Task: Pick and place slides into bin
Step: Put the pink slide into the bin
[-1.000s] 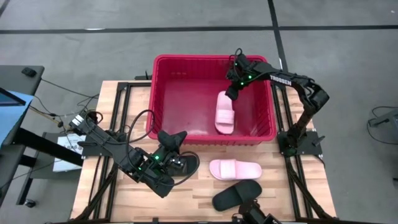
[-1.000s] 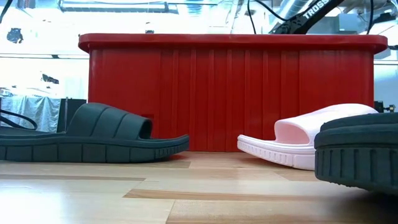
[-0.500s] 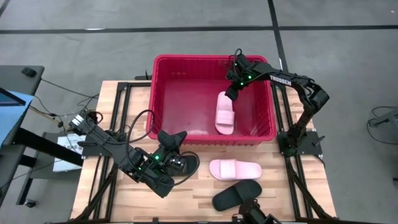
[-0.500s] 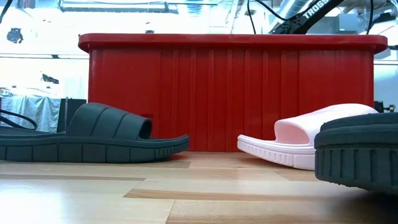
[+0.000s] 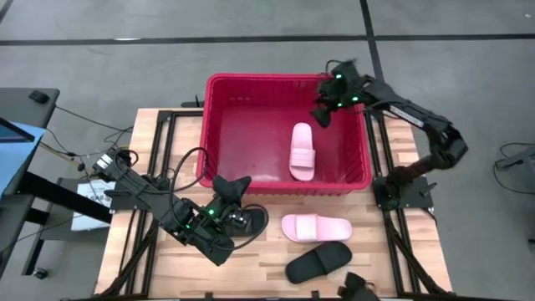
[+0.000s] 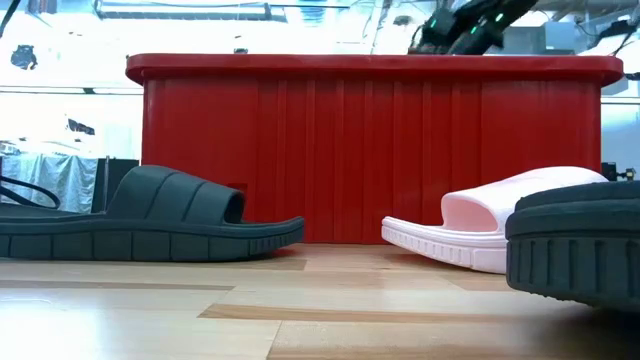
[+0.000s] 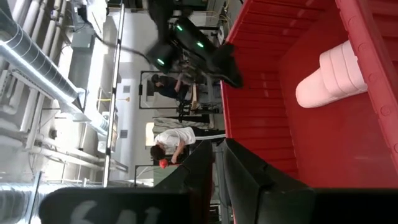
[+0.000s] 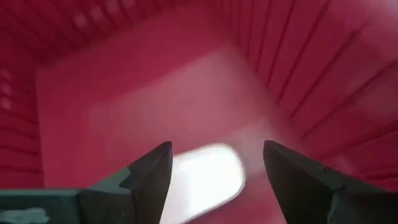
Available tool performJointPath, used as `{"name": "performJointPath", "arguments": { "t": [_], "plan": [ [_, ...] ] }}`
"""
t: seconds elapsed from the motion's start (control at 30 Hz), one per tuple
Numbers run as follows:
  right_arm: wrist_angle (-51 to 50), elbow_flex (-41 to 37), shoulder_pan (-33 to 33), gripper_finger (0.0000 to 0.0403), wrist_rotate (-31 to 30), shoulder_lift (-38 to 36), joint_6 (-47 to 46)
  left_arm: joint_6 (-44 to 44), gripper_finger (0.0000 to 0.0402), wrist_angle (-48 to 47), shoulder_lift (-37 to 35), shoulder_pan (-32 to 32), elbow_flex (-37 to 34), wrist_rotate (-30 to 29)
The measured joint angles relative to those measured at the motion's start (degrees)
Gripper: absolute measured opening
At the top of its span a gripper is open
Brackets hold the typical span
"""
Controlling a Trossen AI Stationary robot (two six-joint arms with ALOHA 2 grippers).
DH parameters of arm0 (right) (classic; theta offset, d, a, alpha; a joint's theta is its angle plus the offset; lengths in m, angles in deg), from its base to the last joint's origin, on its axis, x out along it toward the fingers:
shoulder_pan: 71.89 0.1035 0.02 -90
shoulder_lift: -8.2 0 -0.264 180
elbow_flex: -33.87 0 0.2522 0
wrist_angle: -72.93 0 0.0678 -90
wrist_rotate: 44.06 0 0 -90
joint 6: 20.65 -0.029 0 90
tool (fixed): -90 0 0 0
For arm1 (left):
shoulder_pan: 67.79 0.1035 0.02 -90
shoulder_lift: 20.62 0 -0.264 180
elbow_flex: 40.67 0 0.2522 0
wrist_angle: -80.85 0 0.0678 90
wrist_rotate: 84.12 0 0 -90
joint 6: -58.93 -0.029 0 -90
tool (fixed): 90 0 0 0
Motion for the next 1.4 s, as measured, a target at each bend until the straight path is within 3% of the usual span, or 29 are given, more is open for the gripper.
{"name": "performJointPath", "arguments": {
  "t": [0.27, 0.57, 0.87, 1.27, 1.4],
  "plan": [
    [4.43, 0.03, 1.74, 0.0245, -0.02, -16.16, -0.58, 0.0, 0.0034, 0.0, 0.0, -0.01, 0.0, -0.02],
    [3.95, 0.11, 11.25, 0.0245, -1.65, -27.04, -2.64, 0.0, 0.0034, 0.0, 0.0, -0.01, 0.0, -0.07],
    [-3.64, 0.11, 21.99, 0.0245, -1.73, -31.9, -7.31, 0.48, 0.0034, 0.0, 0.0, 0.01, 0.0, -0.04],
    [-13.1, 0.02, 38.05, 0.0245, -1.84, -32.3, -18.64, 0.48, 0.0034, -0.01, 0.0, 0.0, 0.0, -0.83],
    [-15.91, 0.01, 45.58, 0.0241, -6.21, -32.32, -22.85, 4.3, 0.0034, -0.01, -0.18, -0.01, 0.0, -4.11]
  ]
}}
